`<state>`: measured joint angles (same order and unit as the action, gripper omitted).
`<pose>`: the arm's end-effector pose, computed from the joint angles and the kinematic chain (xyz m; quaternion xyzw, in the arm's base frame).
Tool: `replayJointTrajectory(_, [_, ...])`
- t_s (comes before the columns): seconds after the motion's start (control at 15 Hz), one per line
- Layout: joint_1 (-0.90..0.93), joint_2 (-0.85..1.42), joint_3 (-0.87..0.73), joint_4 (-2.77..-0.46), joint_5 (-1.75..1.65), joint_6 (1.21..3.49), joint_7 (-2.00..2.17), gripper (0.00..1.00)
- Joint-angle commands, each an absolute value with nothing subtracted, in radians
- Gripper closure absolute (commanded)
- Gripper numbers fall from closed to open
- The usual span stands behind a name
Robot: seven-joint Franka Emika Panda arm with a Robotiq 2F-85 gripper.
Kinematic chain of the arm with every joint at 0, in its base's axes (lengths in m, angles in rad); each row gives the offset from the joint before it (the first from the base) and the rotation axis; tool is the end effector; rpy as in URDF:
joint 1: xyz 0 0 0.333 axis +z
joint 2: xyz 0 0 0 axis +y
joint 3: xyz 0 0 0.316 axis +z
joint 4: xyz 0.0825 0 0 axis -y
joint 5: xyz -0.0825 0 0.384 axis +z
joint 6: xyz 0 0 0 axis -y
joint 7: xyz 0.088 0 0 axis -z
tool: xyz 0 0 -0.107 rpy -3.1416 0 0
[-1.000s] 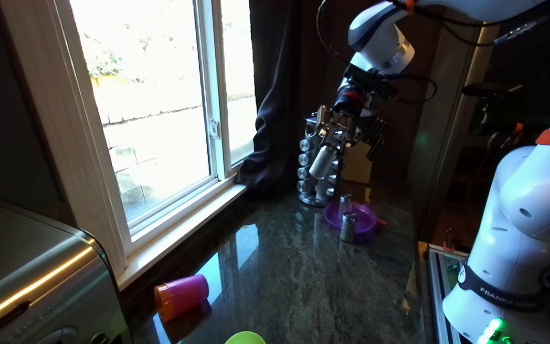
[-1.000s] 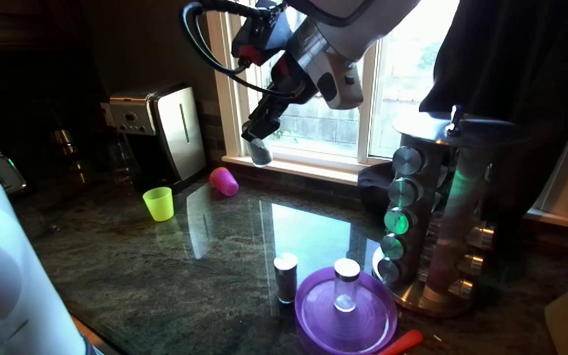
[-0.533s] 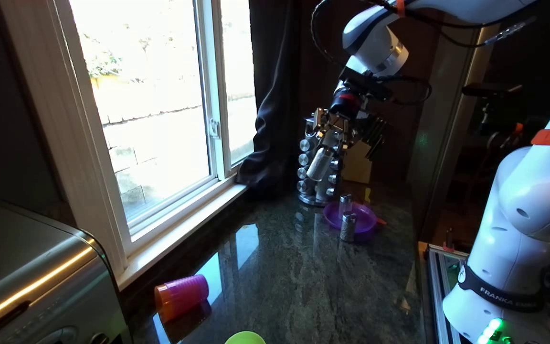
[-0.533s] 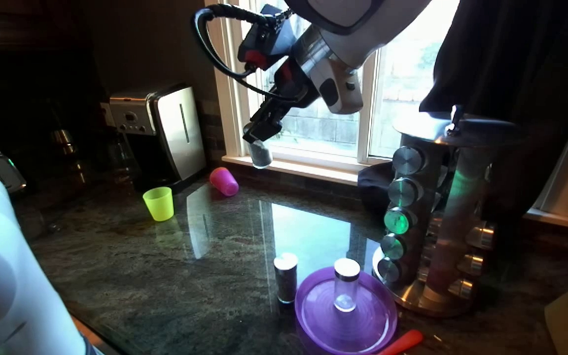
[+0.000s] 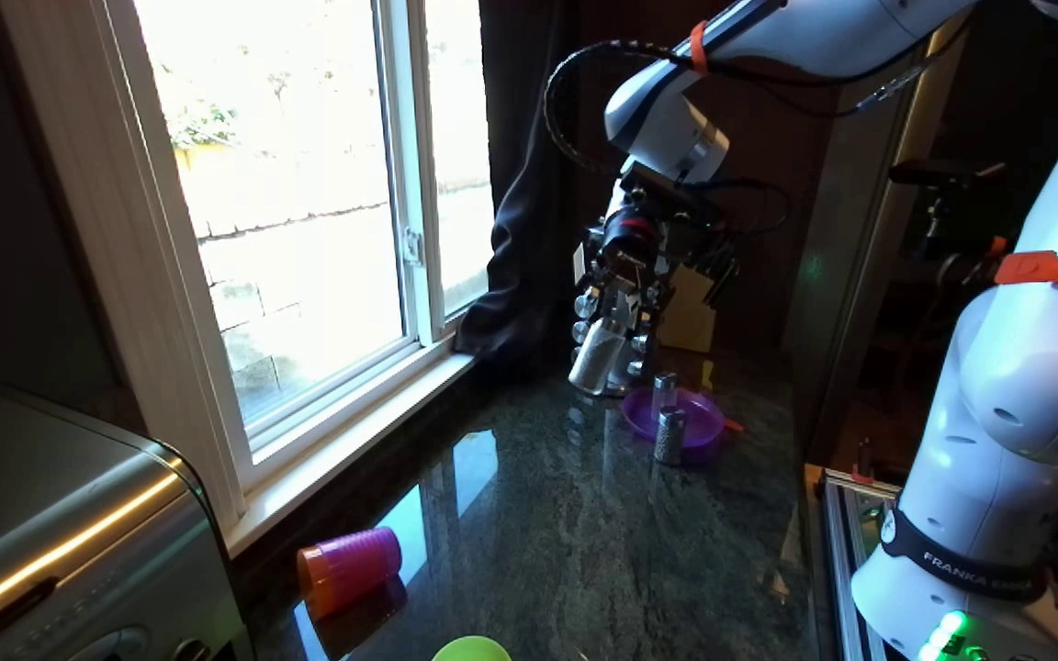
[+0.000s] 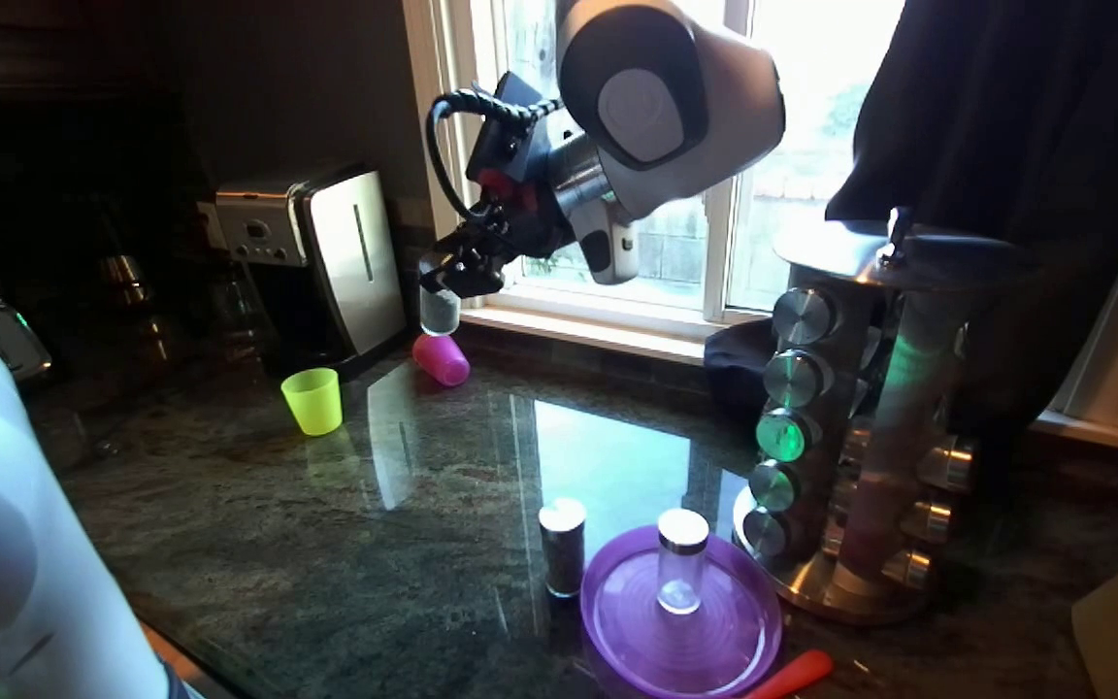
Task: Pick up a jar from the silver object and put it on the table
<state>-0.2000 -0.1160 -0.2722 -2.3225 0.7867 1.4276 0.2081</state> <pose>0.4043 -0.1133 0.3857 -0.7700 0.3658 0.3005 0.4277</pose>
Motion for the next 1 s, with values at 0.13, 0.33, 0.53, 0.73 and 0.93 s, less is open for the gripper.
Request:
replayJointTrajectory(0.13, [-0.153, 0.081, -0.173, -2.207, 0.763, 1.418, 0.179, 0.75])
replayJointTrajectory(0.33, [-0.106, 0.136, -0.121, -2.156, 0.706, 1.457, 0.193, 0.75])
replayJointTrajectory(0.53, [-0.053, 0.173, -0.076, -2.112, 0.620, 1.514, 0.199, 0.75])
replayJointTrajectory(0.73, [-0.007, 0.218, -0.037, -2.065, 0.532, 1.578, 0.211, 0.75])
replayJointTrajectory(0.93, [0.029, 0.265, -0.003, -2.015, 0.473, 1.628, 0.223, 0.75])
